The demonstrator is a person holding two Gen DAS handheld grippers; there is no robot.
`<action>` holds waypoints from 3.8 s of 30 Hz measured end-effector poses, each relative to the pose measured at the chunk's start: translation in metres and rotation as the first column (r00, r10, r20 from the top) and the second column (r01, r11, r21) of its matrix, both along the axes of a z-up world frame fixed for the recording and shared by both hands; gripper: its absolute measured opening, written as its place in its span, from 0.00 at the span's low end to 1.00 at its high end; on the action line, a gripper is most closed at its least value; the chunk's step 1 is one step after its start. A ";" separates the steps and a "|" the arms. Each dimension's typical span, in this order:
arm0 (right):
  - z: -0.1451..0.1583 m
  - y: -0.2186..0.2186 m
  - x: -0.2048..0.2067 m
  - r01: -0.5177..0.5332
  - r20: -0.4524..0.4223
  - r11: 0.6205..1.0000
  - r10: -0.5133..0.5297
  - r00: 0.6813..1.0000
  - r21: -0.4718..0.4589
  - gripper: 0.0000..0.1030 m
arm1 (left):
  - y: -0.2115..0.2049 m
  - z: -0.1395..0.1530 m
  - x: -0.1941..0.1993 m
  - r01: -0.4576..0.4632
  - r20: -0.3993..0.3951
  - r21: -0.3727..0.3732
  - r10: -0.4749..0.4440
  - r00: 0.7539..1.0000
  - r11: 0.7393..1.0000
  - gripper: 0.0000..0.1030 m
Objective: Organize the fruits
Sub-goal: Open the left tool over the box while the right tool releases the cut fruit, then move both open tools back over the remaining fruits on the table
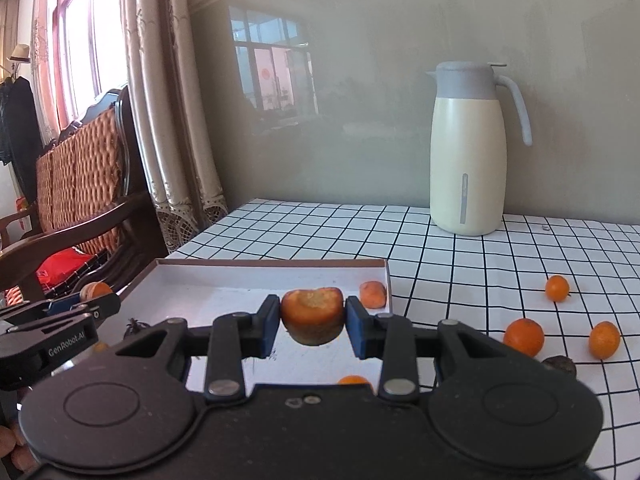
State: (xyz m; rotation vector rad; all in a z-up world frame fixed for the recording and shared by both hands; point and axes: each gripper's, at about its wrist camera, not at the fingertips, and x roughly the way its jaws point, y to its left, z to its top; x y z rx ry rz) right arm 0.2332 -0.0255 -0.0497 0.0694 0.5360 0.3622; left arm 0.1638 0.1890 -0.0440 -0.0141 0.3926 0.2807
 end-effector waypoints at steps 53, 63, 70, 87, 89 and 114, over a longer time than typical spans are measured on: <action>-0.011 -0.194 -0.083 0.326 0.004 0.945 -0.326 0.945 0.027 0.80 | -0.212 -0.002 -0.034 0.343 -0.043 0.038 -0.341 0.939 0.939 1.00; -0.031 -0.226 -0.073 0.357 -0.053 0.934 -0.354 0.934 0.038 0.60 | -0.260 -0.017 -0.013 0.407 -0.074 0.034 -0.404 0.912 0.913 1.00; -0.040 -0.224 -0.057 0.334 -0.074 0.941 -0.330 0.941 0.049 0.49 | -0.261 -0.024 0.008 0.381 -0.084 0.026 -0.378 0.922 0.924 1.00; -0.062 -0.179 -0.001 0.255 -0.122 0.967 -0.253 0.960 0.003 0.49 | -0.225 -0.019 0.028 0.317 -0.053 0.033 -0.315 0.947 0.948 1.00; -0.066 -0.175 0.007 0.257 -0.131 0.966 -0.255 0.958 -0.008 0.49 | -0.221 -0.019 0.029 0.313 -0.051 0.031 -0.311 0.949 0.949 1.00; -0.063 -0.214 0.026 0.354 -0.106 0.935 -0.355 0.929 -0.024 0.41 | -0.263 -0.034 0.071 0.386 -0.072 -0.005 -0.385 0.920 0.923 1.00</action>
